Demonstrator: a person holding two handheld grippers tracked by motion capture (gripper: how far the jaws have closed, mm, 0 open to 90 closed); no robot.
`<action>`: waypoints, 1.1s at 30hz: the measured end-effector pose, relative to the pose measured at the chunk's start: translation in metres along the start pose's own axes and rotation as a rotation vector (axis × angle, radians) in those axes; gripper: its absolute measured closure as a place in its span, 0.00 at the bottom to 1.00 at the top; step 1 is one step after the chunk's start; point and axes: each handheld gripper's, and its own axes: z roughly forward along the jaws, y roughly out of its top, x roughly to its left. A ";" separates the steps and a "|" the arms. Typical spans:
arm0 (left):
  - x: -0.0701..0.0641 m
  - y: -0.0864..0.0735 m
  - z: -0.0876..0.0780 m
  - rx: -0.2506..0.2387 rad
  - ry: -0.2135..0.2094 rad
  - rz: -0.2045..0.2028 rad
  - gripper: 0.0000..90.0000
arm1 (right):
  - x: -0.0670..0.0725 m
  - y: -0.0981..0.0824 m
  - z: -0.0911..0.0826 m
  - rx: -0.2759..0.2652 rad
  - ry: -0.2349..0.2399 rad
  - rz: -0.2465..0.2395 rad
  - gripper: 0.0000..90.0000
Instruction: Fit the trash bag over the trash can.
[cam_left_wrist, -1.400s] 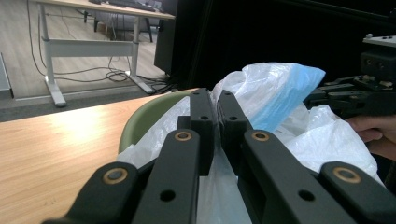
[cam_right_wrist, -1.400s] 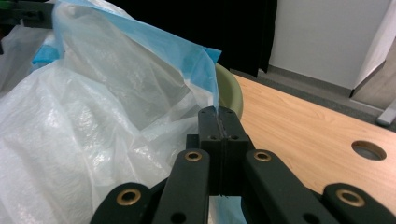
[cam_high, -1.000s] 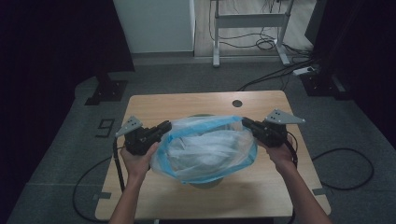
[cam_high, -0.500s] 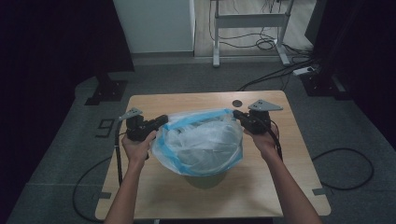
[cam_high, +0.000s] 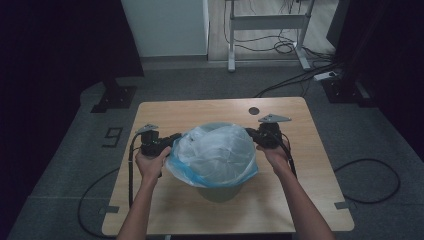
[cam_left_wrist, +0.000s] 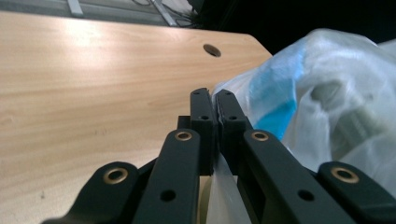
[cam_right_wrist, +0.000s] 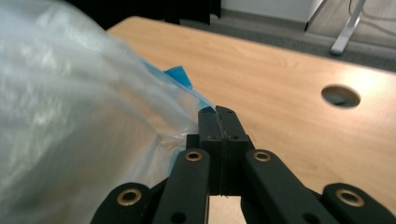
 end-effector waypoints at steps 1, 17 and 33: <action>0.000 -0.002 0.000 0.001 -0.004 -0.001 0.97 | -0.001 -0.004 0.001 0.007 0.001 0.003 0.99; -0.008 -0.011 -0.011 -0.054 -0.024 0.027 0.94 | -0.013 -0.015 -0.054 -0.224 -0.029 0.121 0.69; -0.017 -0.011 -0.023 -0.097 -0.021 0.055 0.94 | 0.043 -0.058 -0.136 -0.264 0.176 -0.018 0.45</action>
